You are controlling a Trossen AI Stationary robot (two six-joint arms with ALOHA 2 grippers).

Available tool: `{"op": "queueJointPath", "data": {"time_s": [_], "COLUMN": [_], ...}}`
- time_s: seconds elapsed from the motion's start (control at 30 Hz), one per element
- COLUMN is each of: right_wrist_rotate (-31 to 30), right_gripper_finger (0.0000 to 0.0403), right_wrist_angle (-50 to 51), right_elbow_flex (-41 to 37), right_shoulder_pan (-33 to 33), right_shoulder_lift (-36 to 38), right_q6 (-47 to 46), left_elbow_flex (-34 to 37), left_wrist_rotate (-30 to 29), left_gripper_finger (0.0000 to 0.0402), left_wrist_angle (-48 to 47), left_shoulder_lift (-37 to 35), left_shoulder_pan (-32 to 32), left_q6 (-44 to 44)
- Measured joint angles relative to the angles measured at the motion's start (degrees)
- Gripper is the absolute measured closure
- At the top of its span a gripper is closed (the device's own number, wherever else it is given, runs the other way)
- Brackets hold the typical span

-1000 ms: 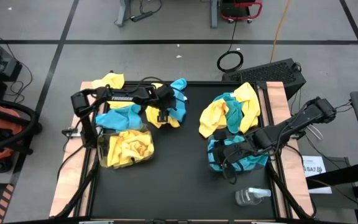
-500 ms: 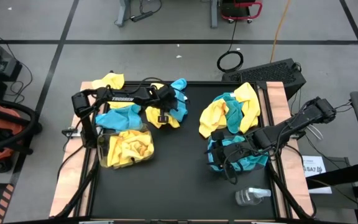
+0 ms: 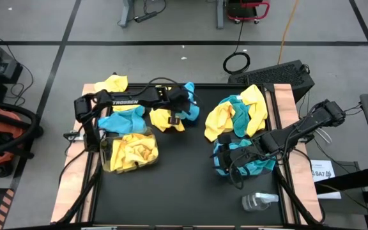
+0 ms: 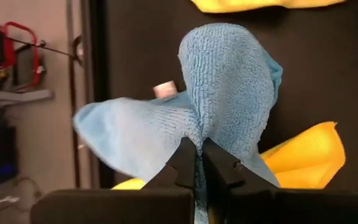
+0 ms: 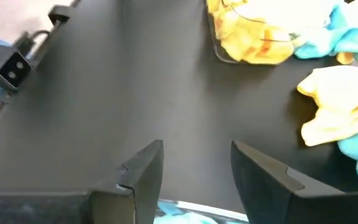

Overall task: Sort microfiber towel by color & place in baskets
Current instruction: Put the blue microfiber towel into the right transparent bin

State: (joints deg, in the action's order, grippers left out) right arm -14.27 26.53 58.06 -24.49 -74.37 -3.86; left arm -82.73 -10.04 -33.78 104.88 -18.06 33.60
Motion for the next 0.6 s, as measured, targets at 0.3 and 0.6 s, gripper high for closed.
{"op": "queueJointPath", "data": {"time_s": [0.3, 0.6], "right_wrist_rotate": [-8.25, -14.42], "right_gripper_finger": [0.0222, 0.0222], "right_wrist_angle": [1.55, 0.55], "right_elbow_flex": [0.00, 0.00], "right_shoulder_pan": [0.04, 1.94], "right_shoulder_lift": [0.00, 0.00], "right_q6": [-0.91, 1.01], "left_elbow_flex": [-8.88, -19.35], "left_wrist_rotate": [-5.12, -9.22], "left_gripper_finger": [0.0394, 0.0394], "left_wrist_angle": [-10.92, -19.95], "left_shoulder_lift": [0.00, -0.02], "left_shoulder_pan": [3.23, 7.10], "left_q6": [-0.06, 0.00]}}
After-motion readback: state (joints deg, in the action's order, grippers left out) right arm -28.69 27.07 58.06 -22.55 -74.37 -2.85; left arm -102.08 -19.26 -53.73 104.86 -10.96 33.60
